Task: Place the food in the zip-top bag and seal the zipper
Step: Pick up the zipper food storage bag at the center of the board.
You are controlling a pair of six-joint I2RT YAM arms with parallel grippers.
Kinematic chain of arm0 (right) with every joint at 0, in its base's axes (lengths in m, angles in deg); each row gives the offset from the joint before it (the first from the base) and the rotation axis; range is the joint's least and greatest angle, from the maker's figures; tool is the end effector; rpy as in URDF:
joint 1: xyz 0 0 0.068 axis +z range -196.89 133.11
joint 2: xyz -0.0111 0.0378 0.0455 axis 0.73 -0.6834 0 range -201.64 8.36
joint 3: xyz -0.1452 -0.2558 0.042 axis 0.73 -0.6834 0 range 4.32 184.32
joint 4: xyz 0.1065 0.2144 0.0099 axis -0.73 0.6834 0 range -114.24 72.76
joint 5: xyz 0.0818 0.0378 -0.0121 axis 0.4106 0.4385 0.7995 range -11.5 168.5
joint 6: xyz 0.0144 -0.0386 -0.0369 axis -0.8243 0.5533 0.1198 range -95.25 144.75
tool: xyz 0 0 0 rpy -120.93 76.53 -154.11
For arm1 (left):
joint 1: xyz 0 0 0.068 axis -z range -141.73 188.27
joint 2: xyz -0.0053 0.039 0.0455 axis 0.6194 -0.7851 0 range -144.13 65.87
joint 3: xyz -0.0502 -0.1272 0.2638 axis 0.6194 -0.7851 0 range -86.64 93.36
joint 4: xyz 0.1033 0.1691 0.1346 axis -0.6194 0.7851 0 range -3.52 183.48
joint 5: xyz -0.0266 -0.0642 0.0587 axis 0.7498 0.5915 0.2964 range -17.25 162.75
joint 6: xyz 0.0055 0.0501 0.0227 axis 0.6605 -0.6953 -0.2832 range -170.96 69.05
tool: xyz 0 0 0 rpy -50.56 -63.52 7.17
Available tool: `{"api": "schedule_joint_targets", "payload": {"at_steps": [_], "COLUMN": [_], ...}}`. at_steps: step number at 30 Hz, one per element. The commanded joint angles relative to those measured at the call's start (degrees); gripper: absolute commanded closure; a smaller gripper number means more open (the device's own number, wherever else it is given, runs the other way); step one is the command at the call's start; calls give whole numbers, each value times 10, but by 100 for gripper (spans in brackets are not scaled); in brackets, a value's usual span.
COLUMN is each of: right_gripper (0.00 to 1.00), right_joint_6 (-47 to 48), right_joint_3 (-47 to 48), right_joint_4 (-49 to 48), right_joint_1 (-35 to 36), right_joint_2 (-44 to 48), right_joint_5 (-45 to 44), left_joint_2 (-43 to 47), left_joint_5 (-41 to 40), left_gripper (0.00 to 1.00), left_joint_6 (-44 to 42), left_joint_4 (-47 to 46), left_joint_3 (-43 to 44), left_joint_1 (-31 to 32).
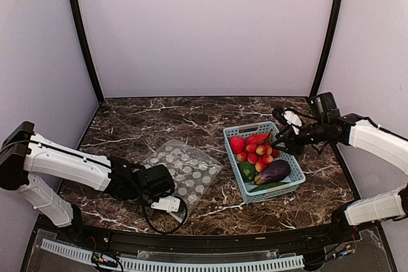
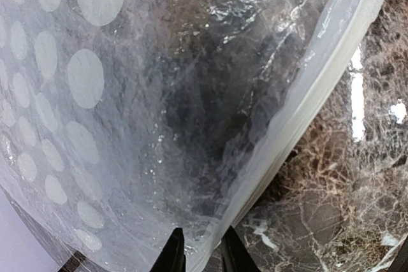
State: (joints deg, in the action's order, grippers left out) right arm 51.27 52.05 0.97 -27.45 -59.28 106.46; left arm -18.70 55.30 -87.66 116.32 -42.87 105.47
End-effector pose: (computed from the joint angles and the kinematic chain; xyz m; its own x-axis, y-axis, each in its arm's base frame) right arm 0.1963 0.0880 0.2857 -0.3274 -0.5336 -0.7798 -0.8404 0.5416 -0.0178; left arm 0.1018 -0.2131 0.1982 0.2095 0.9730 -0.0966 0.8928 -0.1500 0.4248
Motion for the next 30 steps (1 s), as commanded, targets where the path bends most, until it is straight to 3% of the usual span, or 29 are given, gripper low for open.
{"api": "schedule_joint_targets", "payload": {"at_steps": [1,7,10,16,25,30], "right_gripper": [57,57,57,57,53,53], "right_joint_6": [3,4,3,5,-31,-101], "right_joint_3": [-5,-6,-6,32,213,335], "right_joint_4": [-17,-17,-17,3,68,93], "right_joint_1": [-4,-4,-5,-5,4,61], "right_joint_2": [-3,0,0,7,-38,-116], "right_joint_5": [-7,-7,-7,-2,38,59], "left_joint_2": [-15,-25,-28,11,64,96], "left_joint_5": [-9,-39,-67,-113,-174,-199], "left_gripper": [81,87,95,99,99,99], "left_joint_6": [-10,-28,-28,17,267,417], "left_joint_4": [-11,-25,-39,-28,11,-20], "left_joint_3": [-10,-14,-12,42,182,223], "left_joint_1": [2,6,7,5,-39,-54]}}
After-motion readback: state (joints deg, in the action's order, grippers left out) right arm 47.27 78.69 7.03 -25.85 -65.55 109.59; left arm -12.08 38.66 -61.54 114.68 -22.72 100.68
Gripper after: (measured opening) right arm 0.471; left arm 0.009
